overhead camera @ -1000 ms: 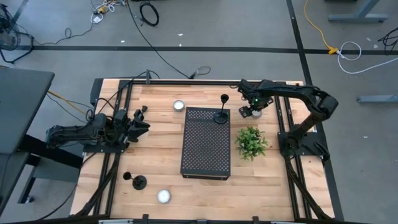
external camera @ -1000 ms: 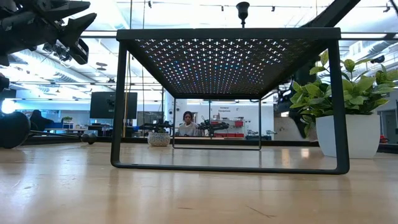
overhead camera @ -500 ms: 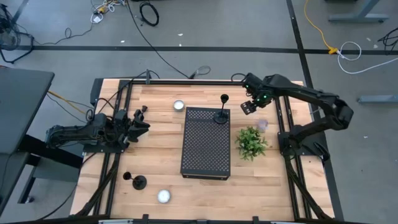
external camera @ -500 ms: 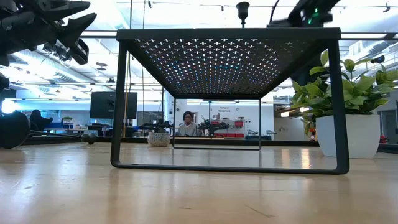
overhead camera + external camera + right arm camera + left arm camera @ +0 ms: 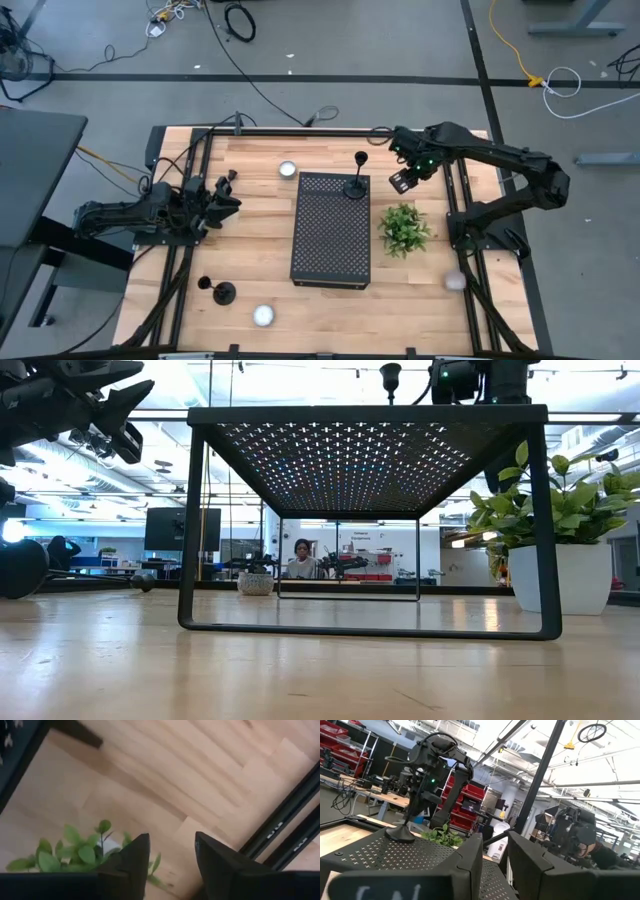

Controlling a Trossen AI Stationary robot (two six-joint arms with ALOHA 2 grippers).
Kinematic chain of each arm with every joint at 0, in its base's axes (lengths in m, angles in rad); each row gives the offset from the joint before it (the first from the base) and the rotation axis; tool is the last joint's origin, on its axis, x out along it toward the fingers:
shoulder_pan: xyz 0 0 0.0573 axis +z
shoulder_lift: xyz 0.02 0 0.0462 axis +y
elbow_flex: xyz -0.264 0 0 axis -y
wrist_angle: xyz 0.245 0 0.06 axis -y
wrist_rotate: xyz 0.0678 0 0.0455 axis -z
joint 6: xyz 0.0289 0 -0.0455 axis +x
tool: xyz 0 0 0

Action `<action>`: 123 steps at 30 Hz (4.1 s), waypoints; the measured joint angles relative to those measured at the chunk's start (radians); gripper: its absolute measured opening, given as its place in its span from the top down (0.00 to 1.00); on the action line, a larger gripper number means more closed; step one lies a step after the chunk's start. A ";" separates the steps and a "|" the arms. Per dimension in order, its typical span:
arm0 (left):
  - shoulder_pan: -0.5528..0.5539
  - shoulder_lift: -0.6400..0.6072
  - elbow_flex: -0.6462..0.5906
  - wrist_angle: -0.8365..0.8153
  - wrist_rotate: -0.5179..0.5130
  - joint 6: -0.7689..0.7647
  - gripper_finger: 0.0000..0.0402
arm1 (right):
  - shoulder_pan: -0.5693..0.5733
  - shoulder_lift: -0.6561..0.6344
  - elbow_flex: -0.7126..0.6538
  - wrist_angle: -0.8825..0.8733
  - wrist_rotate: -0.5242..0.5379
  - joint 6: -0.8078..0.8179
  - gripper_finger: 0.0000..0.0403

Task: Pick & Place candle stick holders
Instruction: Put the right white candle on the shelf

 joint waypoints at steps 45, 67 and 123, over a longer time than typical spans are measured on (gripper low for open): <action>0.000 0.000 0.000 0.000 0.017 0.000 0.77 | 0.911 -0.004 -0.005 0.166 -0.203 0.793 0.68; 0.000 0.000 0.000 0.000 0.017 0.000 0.77 | 1.364 0.021 -0.005 0.146 -0.091 1.510 0.68; 0.000 0.000 0.000 0.000 0.017 -0.025 0.77 | 1.455 0.402 -0.208 0.248 -0.432 1.569 0.81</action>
